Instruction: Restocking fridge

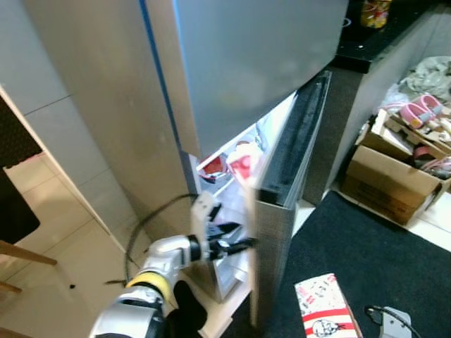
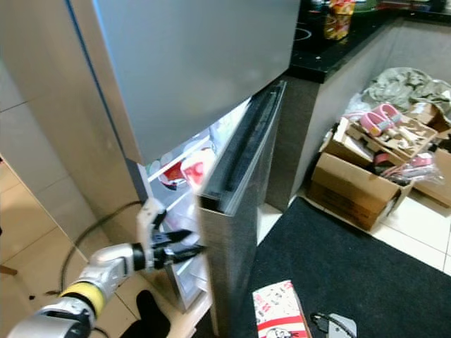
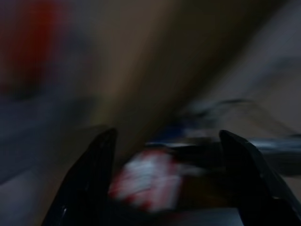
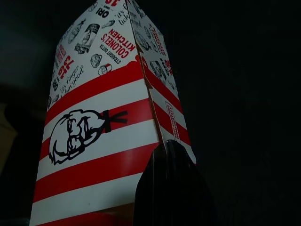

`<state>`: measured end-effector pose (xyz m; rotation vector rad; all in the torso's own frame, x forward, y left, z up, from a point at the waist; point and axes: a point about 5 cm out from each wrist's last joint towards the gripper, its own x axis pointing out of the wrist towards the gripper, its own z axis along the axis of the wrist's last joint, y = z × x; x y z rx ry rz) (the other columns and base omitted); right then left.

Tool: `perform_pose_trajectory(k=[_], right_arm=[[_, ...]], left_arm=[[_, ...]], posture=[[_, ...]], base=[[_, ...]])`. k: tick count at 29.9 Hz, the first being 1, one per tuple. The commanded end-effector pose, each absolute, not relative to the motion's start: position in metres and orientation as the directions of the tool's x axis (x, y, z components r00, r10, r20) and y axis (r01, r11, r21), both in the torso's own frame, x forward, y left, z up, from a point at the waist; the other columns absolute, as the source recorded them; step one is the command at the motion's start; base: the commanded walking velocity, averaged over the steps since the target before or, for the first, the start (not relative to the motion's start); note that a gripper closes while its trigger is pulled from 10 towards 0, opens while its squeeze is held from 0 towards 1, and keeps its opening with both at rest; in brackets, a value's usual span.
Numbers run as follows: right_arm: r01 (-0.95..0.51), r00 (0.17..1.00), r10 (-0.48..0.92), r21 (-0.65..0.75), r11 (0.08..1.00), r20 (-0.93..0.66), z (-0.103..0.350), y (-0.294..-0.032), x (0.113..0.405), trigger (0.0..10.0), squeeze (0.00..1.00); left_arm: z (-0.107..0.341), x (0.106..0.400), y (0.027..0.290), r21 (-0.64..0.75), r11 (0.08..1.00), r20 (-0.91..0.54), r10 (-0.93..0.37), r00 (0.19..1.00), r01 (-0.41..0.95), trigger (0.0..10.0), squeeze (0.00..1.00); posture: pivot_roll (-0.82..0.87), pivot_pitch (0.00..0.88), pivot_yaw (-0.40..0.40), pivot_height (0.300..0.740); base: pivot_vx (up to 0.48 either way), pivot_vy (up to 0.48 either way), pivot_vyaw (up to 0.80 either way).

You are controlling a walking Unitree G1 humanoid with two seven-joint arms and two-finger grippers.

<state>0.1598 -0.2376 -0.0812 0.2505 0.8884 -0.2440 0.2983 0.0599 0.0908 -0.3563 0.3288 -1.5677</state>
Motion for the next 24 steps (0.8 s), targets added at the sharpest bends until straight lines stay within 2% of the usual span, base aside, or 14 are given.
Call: perform_pose_trajectory(k=[1,3,4,5,13,14,15,16,17,18,20,21,23,24], right_arm=[[0.309,0.592,-0.104,0.106,0.945,-0.799,-0.084,-0.238,0.154,10.0,0.00],[0.309,0.592,-0.104,0.106,0.945,-0.799,-0.084,-0.238,0.154,10.0,0.00],[0.308,0.593,-0.103,0.107,0.945,-0.799,-0.084,-0.237,0.154,10.0,0.00],[0.308,0.593,-0.103,0.107,0.945,-0.799,-0.084,-0.237,0.154,10.0,0.00],[0.298,0.584,-0.088,0.112,0.948,-0.807,-0.086,-0.233,0.151,10.0,0.00],[0.297,0.583,-0.087,0.112,0.948,-0.807,-0.086,-0.233,0.151,10.0,0.00],[0.297,0.583,-0.087,0.112,0.948,-0.807,-0.086,-0.233,0.151,10.0,0.00],[0.294,0.583,-0.085,0.112,0.949,-0.808,-0.086,-0.233,0.151,10.0,0.00],[0.293,0.582,-0.085,0.111,0.950,-0.809,-0.086,-0.232,0.151,10.0,0.00],[0.293,0.582,-0.085,0.111,0.950,-0.809,-0.086,-0.232,0.151,10.0,0.00],[0.293,0.583,-0.085,0.111,0.950,-0.808,-0.086,-0.232,0.151,10.0,0.00],[0.293,0.583,-0.085,0.111,0.950,-0.808,-0.086,-0.232,0.151,10.0,0.00],[0.296,0.585,-0.085,0.114,0.948,-0.806,-0.086,-0.231,0.152,10.0,0.00],[0.296,0.585,-0.085,0.114,0.948,-0.806,-0.086,-0.231,0.152,10.0,0.00]], left_arm=[[0.099,0.282,0.050,-0.482,-0.195,0.104,-0.981,-0.166,0.854,10.0,0.00],[0.099,0.282,0.050,-0.482,-0.195,0.104,-0.981,-0.166,0.854,10.0,0.00],[0.101,0.275,0.047,-0.487,-0.243,0.128,-0.970,-0.207,0.839,10.0,0.00],[0.101,0.275,0.047,-0.487,-0.243,0.128,-0.970,-0.207,0.839,10.0,0.00],[0.087,0.274,0.053,-0.499,-0.113,0.089,-0.993,-0.079,0.859,10.0,0.00],[0.086,0.275,0.055,-0.482,-0.051,0.073,-0.997,-0.018,0.874,10.0,0.00],[0.086,0.275,0.055,-0.482,-0.051,0.073,-0.997,-0.018,0.874,10.0,0.00],[0.083,0.282,0.058,-0.451,0.117,0.038,-0.988,0.150,0.885,10.0,0.00],[0.082,0.285,0.060,-0.441,0.173,0.029,-0.978,0.206,0.881,10.0,0.00],[0.082,0.285,0.060,-0.441,0.173,0.029,-0.978,0.206,0.881,10.0,0.00],[0.079,0.290,0.066,-0.426,0.279,0.011,-0.949,0.314,0.860,10.0,0.00],[0.079,0.290,0.066,-0.426,0.279,0.011,-0.949,0.314,0.860,10.0,0.00],[0.073,0.293,0.075,-0.417,0.374,-0.013,-0.914,0.406,0.829,10.0,0.00],[0.073,0.293,0.075,-0.417,0.374,-0.013,-0.914,0.406,0.829,10.0,0.00]], posture=[[-0.09,0.079,0.053,0.740],[-0.09,0.079,0.053,0.740],[-0.09,0.076,0.057,0.740],[-0.09,0.076,0.057,0.740],[-0.08,0.067,0.054,0.740],[-0.08,0.067,0.054,0.740],[-0.08,0.067,0.054,0.740],[-0.08,0.067,0.054,0.740],[-0.08,0.067,0.054,0.740],[-0.08,0.067,0.054,0.740],[-0.08,0.074,0.052,0.740],[-0.08,0.074,0.052,0.740],[-0.08,0.075,0.053,0.740],[-0.08,0.075,0.053,0.740]], base=[[0.000,0.000,0.00],[0.000,0.000,0.00],[0.000,0.000,0.00],[0.000,0.000,0.00],[0.000,0.000,0.00],[0.000,0.000,0.00],[0.000,0.000,0.00],[0.000,0.000,0.00],[0.000,0.000,0.00],[0.000,0.000,0.00],[0.000,0.000,0.00],[0.000,0.000,0.00],[0.000,0.000,0.00],[0.000,0.000,0.00]])
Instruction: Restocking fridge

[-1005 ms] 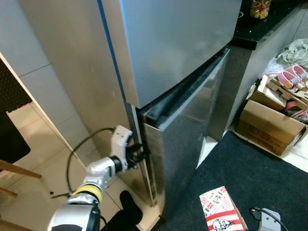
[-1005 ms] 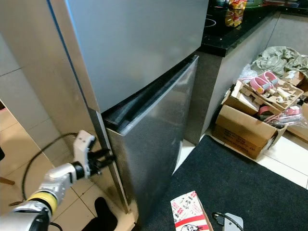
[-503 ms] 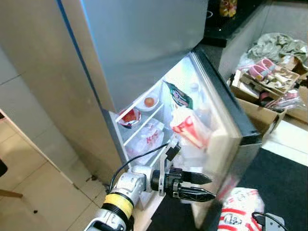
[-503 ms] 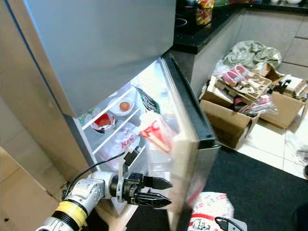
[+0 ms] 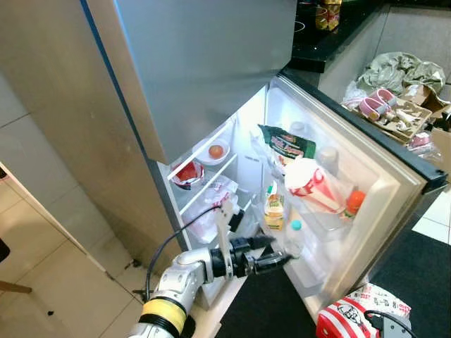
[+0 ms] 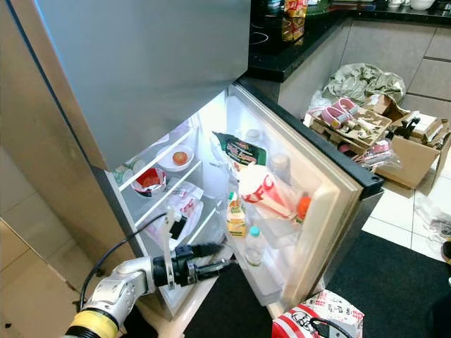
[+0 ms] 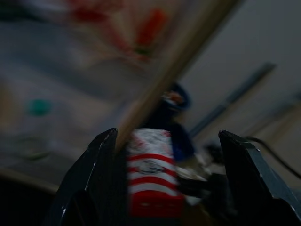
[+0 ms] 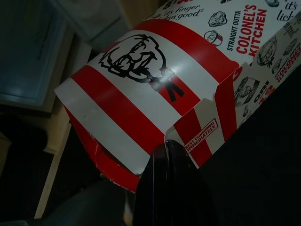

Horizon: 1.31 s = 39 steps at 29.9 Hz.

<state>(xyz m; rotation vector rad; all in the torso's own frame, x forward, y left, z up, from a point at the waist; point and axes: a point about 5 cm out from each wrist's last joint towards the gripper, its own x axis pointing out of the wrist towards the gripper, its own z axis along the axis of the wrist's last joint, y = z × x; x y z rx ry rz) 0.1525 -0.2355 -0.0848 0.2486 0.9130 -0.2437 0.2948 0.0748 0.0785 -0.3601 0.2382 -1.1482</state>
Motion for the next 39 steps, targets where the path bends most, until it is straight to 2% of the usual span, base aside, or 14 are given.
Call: perform_pose_trajectory(k=[1,5,15,17,18,20,21,24,30,39], right_arm=[[0.297,0.586,-0.085,0.116,0.948,-0.806,-0.086,-0.231,0.152,10.0,0.00],[0.288,0.591,-0.073,0.126,0.949,-0.803,-0.086,-0.228,0.154,10.0,0.00],[0.240,0.640,-0.029,0.165,0.957,-0.768,-0.080,-0.220,0.170,10.0,0.00],[0.214,0.665,-0.004,0.185,0.959,-0.747,-0.076,-0.215,0.178,10.0,0.00],[0.214,0.665,-0.004,0.185,0.959,-0.747,-0.076,-0.215,0.178,10.0,0.00],[0.184,0.672,0.021,0.194,0.964,-0.740,-0.074,-0.210,0.182,10.0,0.00],[0.184,0.672,0.021,0.194,0.964,-0.740,-0.074,-0.210,0.182,10.0,0.00],[0.150,0.668,0.046,0.196,0.969,-0.742,-0.076,-0.205,0.179,10.0,0.00],[0.154,0.667,0.049,0.202,0.967,-0.744,-0.079,-0.203,0.169,10.0,0.00],[0.136,0.682,0.073,0.224,0.965,-0.728,-0.076,-0.194,0.170,10.0,0.00]], left_arm=[[0.069,0.292,0.078,-0.397,0.403,-0.034,-0.904,0.425,0.825,10.0,0.00],[0.048,0.282,0.089,-0.342,0.496,-0.154,-0.867,0.473,0.798,10.0,0.00],[0.022,0.264,0.101,-0.285,0.582,-0.284,-0.810,0.512,0.762,10.0,0.00],[0.007,0.256,0.111,-0.258,0.644,-0.343,-0.758,0.554,0.720,10.0,0.00],[0.007,0.256,0.111,-0.258,0.644,-0.343,-0.758,0.554,0.720,10.0,0.00],[-0.016,0.241,0.128,-0.198,0.745,-0.453,-0.646,0.614,0.637,10.0,0.00],[-0.016,0.241,0.128,-0.198,0.745,-0.453,-0.646,0.614,0.637,10.0,0.00],[-0.039,0.218,0.141,-0.141,0.796,-0.563,-0.554,0.614,0.589,10.0,0.00],[-0.054,0.198,0.145,-0.124,0.822,-0.611,-0.505,0.609,0.557,10.0,0.00],[-0.062,0.190,0.142,-0.084,0.812,-0.639,-0.489,0.594,0.578,10.0,0.00]], posture=[[-0.08,0.074,0.054,0.740],[-0.08,0.067,0.042,0.740],[-0.08,0.065,0.016,0.740],[-0.09,0.071,0.005,0.740],[-0.09,0.071,0.005,0.740],[-0.10,0.080,-0.006,0.740],[-0.10,0.080,-0.006,0.740],[-0.12,0.092,-0.004,0.740],[-0.14,0.100,0.014,0.740],[-0.15,0.113,0.038,0.740]], base=[[0.000,0.000,0.00],[0.000,0.000,0.00],[0.000,0.000,0.00],[0.000,0.000,0.00],[0.000,0.000,0.00],[0.000,0.000,0.00],[0.000,0.000,0.00],[0.000,0.000,0.00],[0.000,0.000,0.00],[0.000,0.000,0.00]])
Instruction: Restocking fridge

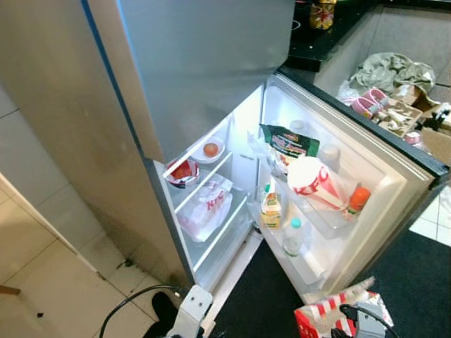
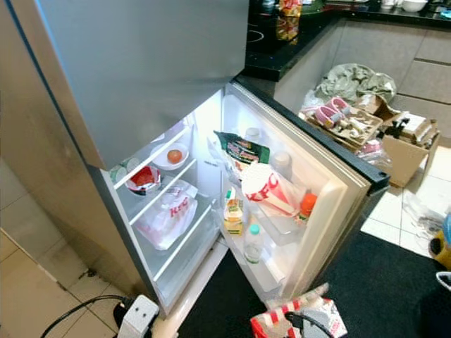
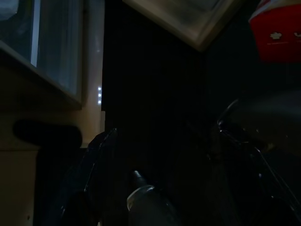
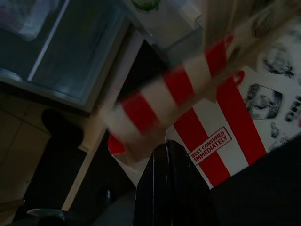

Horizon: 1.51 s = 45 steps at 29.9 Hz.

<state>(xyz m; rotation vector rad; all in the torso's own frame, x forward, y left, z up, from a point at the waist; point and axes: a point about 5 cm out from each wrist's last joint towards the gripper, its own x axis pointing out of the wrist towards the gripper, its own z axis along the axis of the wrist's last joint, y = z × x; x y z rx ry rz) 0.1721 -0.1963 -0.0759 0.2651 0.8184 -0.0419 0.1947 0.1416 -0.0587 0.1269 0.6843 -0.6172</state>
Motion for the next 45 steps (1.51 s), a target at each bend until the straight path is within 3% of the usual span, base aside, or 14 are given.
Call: perform_pose_trajectory(k=[1,16,20,25,27,45], right_arm=[[0.139,0.687,0.073,0.229,0.963,-0.723,-0.076,-0.193,0.172,10.0,0.00],[0.112,0.744,0.127,0.309,0.945,-0.656,-0.061,-0.169,0.202,10.0,0.00],[0.067,0.767,0.177,0.352,0.934,-0.617,-0.050,-0.146,0.223,10.0,0.00],[0.048,0.772,0.198,0.365,0.930,-0.605,-0.046,-0.138,0.229,10.0,0.00],[0.012,0.786,0.236,0.396,0.918,-0.571,-0.036,-0.118,0.243,10.0,0.00],[-0.041,0.804,0.270,0.404,0.914,-0.530,-0.023,-0.105,0.260,10.0,0.00]], left_arm=[[-0.061,0.190,0.141,-0.086,0.810,-0.637,-0.493,0.593,0.581,10.0,0.00],[-0.063,0.186,0.141,-0.084,0.772,-0.646,-0.524,0.555,0.631,10.0,0.00],[-0.064,0.185,0.145,-0.083,0.755,-0.653,-0.534,0.536,0.651,10.0,0.00],[-0.063,0.185,0.145,-0.081,0.752,-0.653,-0.536,0.535,0.654,10.0,0.00],[-0.062,0.188,0.146,-0.077,0.747,-0.653,-0.538,0.533,0.660,10.0,0.00],[-0.062,0.192,0.139,-0.082,0.754,-0.648,-0.537,0.540,0.652,10.0,0.00]], posture=[[-0.15,0.113,0.038,0.740],[-0.13,0.135,0.083,0.740],[-0.12,0.135,0.098,0.740],[-0.12,0.135,0.101,0.740],[-0.12,0.134,0.104,0.740],[-0.13,0.112,0.083,0.740]], base=[[0.000,0.000,0.00],[0.000,0.000,0.00],[0.000,0.000,0.00],[0.000,0.000,0.00],[0.000,0.000,0.00],[0.000,0.000,0.00]])
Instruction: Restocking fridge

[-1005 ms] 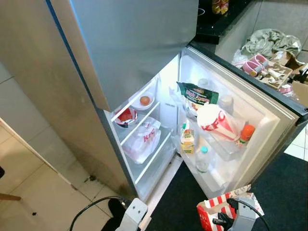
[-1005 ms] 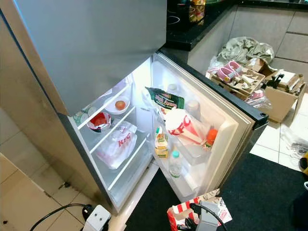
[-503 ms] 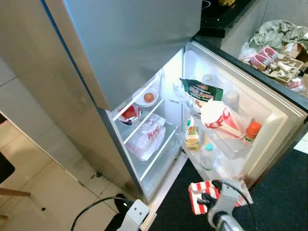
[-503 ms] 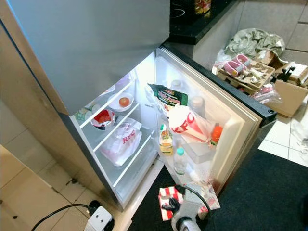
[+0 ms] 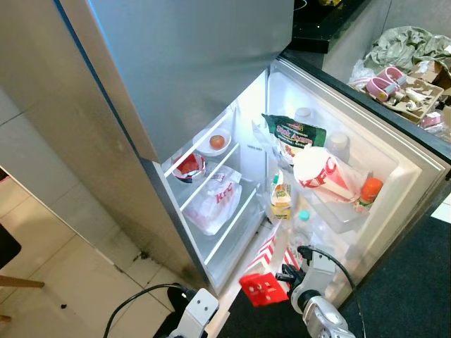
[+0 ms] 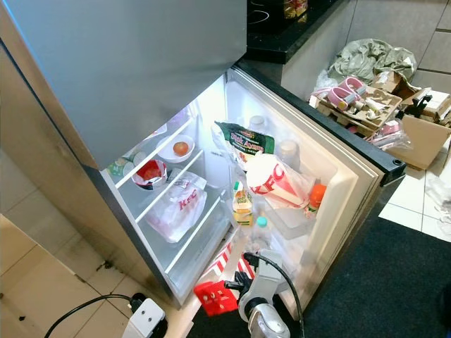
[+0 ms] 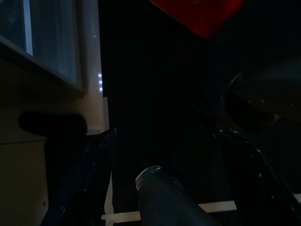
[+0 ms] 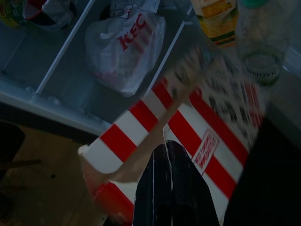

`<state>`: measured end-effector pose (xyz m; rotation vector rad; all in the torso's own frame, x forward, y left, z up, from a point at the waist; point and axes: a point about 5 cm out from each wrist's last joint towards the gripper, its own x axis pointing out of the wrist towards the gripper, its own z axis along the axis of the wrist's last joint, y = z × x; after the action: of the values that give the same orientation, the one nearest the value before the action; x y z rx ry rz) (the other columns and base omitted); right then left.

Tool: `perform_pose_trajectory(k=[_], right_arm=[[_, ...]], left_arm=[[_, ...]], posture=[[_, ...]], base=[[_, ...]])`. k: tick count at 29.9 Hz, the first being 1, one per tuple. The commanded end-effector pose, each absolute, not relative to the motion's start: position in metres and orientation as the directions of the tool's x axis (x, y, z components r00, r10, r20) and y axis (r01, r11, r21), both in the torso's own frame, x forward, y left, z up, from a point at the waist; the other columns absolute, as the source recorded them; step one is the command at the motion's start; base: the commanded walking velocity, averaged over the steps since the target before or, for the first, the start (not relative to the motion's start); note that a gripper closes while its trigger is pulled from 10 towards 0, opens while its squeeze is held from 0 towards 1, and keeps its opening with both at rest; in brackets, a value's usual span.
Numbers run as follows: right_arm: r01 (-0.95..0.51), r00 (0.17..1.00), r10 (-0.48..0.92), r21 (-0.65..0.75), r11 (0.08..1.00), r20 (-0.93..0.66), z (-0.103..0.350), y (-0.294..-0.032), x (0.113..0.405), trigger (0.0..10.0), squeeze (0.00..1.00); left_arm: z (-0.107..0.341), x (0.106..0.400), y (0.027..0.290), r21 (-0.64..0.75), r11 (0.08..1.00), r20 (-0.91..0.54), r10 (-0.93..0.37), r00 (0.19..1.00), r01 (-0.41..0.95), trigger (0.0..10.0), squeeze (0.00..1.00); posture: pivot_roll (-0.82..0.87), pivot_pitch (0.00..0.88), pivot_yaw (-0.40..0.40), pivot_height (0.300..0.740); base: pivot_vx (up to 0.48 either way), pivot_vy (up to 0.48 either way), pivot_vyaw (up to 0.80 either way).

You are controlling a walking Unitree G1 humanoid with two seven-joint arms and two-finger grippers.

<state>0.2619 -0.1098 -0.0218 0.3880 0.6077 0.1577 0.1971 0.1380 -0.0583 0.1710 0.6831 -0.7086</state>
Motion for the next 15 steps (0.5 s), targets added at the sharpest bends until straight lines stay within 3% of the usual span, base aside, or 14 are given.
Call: perform_pose_trajectory(k=[1,8,15], right_arm=[[-0.046,0.805,0.267,0.394,0.918,-0.530,-0.023,-0.108,0.261,10.0,0.00],[-0.065,0.819,0.258,0.364,0.929,-0.512,-0.021,-0.118,0.264,10.0,0.00],[-0.009,0.840,0.183,0.324,0.946,-0.510,-0.024,-0.154,0.259,10.0,0.00]], left_arm=[[-0.063,0.192,0.138,-0.082,0.758,-0.647,-0.535,0.543,0.647,10.0,0.00],[-0.062,0.194,0.137,-0.078,0.768,-0.645,-0.525,0.555,0.636,10.0,0.00],[-0.062,0.196,0.138,-0.067,0.776,-0.647,-0.512,0.565,0.627,10.0,0.00]], posture=[[-0.13,0.107,0.078,0.740],[-0.13,0.087,0.071,0.740],[-0.12,0.063,0.074,0.740]], base=[[0.000,0.000,0.00],[0.000,0.000,0.00],[0.000,0.000,0.00]])
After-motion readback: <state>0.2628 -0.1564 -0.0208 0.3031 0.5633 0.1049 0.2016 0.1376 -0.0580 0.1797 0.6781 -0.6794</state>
